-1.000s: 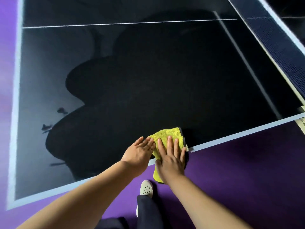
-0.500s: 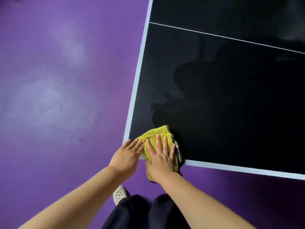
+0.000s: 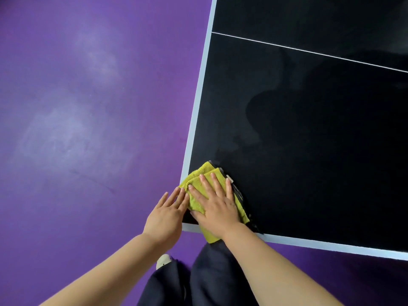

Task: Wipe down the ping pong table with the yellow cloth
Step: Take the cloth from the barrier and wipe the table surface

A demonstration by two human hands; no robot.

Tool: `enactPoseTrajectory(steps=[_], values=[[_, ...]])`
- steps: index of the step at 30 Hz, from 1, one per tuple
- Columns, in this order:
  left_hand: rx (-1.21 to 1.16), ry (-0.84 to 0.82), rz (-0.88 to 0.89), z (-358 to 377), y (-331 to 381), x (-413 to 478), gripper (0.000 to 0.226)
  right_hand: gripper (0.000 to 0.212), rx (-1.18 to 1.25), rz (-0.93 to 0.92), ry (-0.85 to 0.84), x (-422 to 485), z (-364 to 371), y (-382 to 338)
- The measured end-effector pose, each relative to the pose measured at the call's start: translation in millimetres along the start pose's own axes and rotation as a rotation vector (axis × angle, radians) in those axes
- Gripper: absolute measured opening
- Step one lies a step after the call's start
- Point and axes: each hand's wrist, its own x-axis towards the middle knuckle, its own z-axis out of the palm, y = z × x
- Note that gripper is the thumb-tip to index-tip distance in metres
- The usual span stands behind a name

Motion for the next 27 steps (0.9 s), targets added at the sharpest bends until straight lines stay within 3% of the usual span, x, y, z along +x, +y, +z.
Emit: enactPoseTrajectory(steps=[2, 11, 20, 23, 27], values=[[-0.015, -0.054, -0.014, -13.3, -0.2, 24.3, 0.063, 0.066, -0.002, -0.004, 0.013, 17.9, -7.0, 19.1], [-0.005, 0.031, -0.055, -58.0, 25.2, 160.1, 0.064, 0.067, 0.035, 0.069, 0.108, 105.5, -45.2, 123.0], [0.005, 0.123, 0.050, -90.0, 35.4, 303.5, 0.059, 0.071, -0.014, 0.152, 0.117, 187.7, -86.6, 230.6], [-0.052, 0.172, 0.052, -102.4, 22.3, 319.0, 0.062, 0.066, -0.011, 0.203, 0.087, 212.9, -100.8, 249.1], [-0.128, 0.346, -0.077, -109.5, -4.8, 294.3, 0.057, 0.062, 0.057, 0.343, 0.050, 249.1, -121.2, 256.1]])
